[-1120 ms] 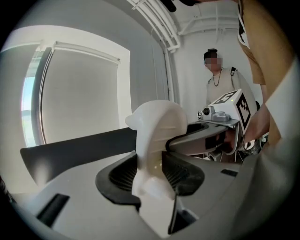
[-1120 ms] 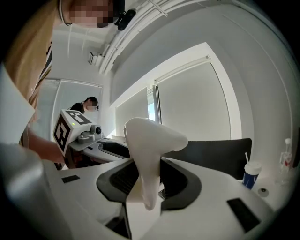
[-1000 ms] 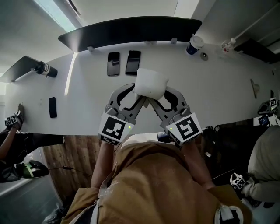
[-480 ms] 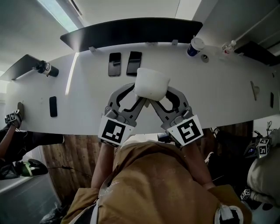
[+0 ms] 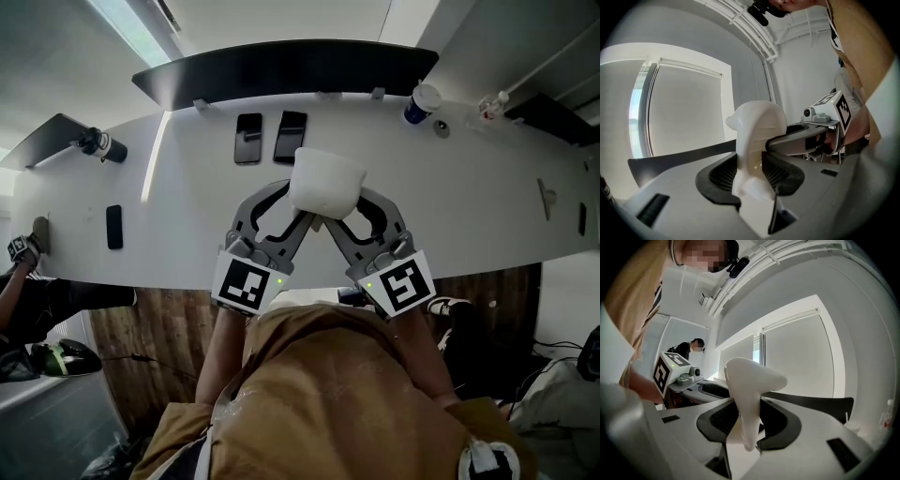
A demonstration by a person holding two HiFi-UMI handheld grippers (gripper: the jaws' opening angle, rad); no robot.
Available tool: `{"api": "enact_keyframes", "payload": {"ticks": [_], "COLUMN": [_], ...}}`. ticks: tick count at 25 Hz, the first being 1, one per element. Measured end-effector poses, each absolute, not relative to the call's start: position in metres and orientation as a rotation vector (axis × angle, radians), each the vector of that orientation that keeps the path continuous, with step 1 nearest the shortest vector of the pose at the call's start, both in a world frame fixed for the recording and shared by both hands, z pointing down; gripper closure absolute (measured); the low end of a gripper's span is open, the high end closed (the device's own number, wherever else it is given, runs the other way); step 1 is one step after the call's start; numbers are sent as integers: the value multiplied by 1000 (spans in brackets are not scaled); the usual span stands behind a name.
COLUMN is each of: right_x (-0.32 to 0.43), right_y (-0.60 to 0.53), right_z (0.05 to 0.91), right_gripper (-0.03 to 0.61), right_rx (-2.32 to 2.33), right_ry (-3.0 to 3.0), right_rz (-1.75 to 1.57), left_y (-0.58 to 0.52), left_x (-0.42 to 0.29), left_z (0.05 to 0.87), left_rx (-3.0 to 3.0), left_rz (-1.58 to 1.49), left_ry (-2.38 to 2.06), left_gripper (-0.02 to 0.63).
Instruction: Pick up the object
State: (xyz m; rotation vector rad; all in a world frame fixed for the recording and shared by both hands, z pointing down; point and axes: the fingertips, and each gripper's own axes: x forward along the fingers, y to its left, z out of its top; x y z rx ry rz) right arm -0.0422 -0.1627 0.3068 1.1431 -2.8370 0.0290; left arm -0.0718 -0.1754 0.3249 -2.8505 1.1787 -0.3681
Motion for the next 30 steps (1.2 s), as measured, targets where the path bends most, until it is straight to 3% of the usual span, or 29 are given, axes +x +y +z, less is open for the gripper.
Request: {"api": "enact_keyframes", "payload": {"ticks": [30], "right_x": [-43], "right_y": [-164], "right_z": [312], "right_gripper": [430], "right_rx": [1143], "right_ry": [-2813], "right_rz": [-5], "left_y": [-177], "left_x": [-72], "left_z": [331], "left_rx": [-2867], "left_rz": [-374], "left_ry": [1190], "left_gripper": [445]}}
